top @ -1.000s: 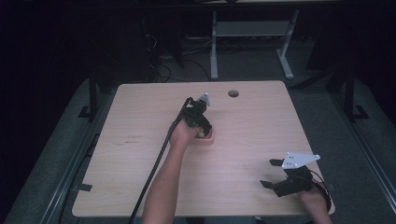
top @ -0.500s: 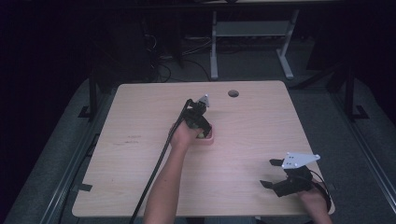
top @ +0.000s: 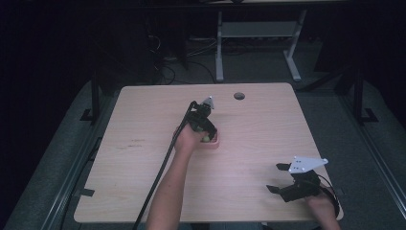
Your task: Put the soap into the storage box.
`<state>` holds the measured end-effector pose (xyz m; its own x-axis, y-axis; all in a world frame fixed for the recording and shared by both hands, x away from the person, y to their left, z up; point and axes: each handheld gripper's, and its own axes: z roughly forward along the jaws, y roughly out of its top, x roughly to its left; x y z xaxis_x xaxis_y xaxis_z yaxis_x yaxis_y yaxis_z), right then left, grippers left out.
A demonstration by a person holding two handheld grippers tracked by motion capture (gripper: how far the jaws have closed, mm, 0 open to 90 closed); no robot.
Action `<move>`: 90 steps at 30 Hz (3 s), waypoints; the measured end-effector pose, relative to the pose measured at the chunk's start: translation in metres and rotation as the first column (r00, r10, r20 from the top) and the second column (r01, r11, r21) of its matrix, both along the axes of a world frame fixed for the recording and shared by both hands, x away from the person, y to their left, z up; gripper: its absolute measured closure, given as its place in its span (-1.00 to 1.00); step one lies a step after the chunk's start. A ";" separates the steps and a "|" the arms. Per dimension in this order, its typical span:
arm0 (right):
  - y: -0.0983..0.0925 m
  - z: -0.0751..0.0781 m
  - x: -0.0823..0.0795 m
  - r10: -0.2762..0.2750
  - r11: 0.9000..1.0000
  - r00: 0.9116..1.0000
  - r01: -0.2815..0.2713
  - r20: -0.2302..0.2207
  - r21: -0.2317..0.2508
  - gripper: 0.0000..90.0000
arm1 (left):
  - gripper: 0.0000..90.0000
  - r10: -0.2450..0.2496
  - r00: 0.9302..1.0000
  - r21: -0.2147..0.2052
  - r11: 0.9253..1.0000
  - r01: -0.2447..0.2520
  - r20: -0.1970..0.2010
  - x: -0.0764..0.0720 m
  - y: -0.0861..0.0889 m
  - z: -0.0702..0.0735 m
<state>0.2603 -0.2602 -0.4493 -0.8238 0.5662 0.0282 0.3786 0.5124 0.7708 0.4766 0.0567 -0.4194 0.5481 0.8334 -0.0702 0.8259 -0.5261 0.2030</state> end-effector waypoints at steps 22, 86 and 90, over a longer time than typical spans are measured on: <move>0.001 0.000 0.000 0.003 1.000 1.000 -0.003 -0.003 -0.005 -0.69 | -0.47 -0.013 0.999 -0.047 0.999 0.016 0.046 -0.012 0.011 0.016; 0.003 -0.007 0.001 -0.020 0.999 1.000 0.020 -0.024 -0.038 -0.69 | -0.47 -0.103 0.985 -0.146 0.982 0.123 0.142 -0.084 0.065 0.028; 0.002 -0.008 0.001 -0.026 0.999 0.999 0.025 -0.028 -0.040 -0.69 | -0.47 -0.109 0.984 -0.150 0.980 0.131 0.142 -0.089 0.069 0.027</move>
<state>0.2612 -0.2578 -0.4569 -0.8083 0.5881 0.0284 0.4131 0.5320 0.7392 0.3877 0.1259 -0.3926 0.6568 0.7452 -0.1153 0.7187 -0.5723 0.3949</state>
